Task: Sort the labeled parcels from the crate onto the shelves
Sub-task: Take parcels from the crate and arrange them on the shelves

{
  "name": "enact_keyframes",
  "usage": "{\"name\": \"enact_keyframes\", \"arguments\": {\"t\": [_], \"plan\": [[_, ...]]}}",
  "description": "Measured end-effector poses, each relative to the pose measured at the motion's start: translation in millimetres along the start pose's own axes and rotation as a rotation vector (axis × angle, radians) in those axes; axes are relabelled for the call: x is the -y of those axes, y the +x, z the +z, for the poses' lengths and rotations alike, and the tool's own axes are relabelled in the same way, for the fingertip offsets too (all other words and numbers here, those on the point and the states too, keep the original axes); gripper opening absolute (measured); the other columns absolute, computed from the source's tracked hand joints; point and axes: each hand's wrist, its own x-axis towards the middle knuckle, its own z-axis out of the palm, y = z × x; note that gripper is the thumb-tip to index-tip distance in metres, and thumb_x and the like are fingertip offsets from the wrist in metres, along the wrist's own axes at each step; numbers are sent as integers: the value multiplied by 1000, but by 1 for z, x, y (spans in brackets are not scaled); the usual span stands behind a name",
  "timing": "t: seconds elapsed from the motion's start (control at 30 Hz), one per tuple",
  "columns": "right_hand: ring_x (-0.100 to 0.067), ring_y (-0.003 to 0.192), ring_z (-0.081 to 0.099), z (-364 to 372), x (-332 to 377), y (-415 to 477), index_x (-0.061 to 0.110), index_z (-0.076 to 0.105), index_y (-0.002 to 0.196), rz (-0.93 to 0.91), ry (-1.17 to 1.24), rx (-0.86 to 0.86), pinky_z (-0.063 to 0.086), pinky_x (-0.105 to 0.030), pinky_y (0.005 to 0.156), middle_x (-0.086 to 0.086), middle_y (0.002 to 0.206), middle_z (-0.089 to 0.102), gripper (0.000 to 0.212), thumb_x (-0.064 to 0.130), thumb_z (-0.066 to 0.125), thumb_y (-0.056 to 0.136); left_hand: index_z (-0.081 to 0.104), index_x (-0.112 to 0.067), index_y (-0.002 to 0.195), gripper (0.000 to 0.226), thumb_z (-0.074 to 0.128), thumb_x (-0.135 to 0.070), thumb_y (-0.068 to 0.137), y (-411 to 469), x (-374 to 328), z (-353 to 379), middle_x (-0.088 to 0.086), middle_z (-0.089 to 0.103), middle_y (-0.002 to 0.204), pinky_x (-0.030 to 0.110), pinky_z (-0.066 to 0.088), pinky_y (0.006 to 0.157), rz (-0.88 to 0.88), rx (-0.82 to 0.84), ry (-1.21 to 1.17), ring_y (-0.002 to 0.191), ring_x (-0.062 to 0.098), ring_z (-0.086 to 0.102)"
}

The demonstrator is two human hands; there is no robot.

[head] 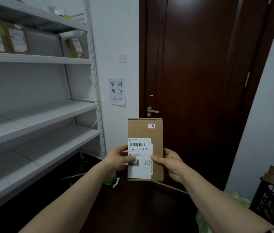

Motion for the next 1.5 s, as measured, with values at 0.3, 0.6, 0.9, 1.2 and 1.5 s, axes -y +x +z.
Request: {"name": "enact_keyframes", "arguments": {"t": [0.3, 0.6, 0.9, 1.2, 1.5], "plan": [[-24, 98, 68, 54, -14, 21, 9, 59, 123, 47, -58, 135, 56, -35, 81, -11, 109, 69, 50, 3, 75, 76, 54, -16, 129, 46, 66, -4, 86, -28, 17, -56, 3, 69, 105, 40, 53, 89, -58, -160, 9, 100, 21, 65], [-18, 95, 66, 161, -49, 45, 19, 58, 125, 91, -120, 361, 52, -33, 75, -2, 108, 69, 49, 12, 74, 80, 57, -17, 126, 42, 66, -7, 86, -67, 54, -146, 6, 68, 110, 38, 58, 75, -118, -378, -41, 93, 19, 68], [-18, 97, 62, 299, -58, 57, 27, 54, 120, 71, -153, 536, 52, -41, 83, 0, 105, 66, 48, 7, 72, 81, 61, -12, 122, 35, 63, -2, 88, -95, 83, -264, 3, 69, 98, 31, 50, 74, -47, -565, -116, 84, 18, 65], [-23, 93, 67, 430, -95, 83, 4, 55, 124, 128, -139, 666, 57, -34, 79, -12, 105, 69, 55, -10, 72, 73, 59, -7, 126, 39, 61, 1, 89, -124, 114, -368, 9, 68, 106, 26, 53, 71, -62, -757, -143, 82, 15, 66], [-30, 97, 66, 505, -111, 163, 13, 51, 132, 162, -107, 774, 54, -43, 86, -17, 106, 68, 67, -5, 75, 73, 60, -10, 124, 36, 59, 0, 90, -79, 120, -434, 8, 68, 109, 7, 44, 50, -63, -901, -100, 65, -2, 63]]}}
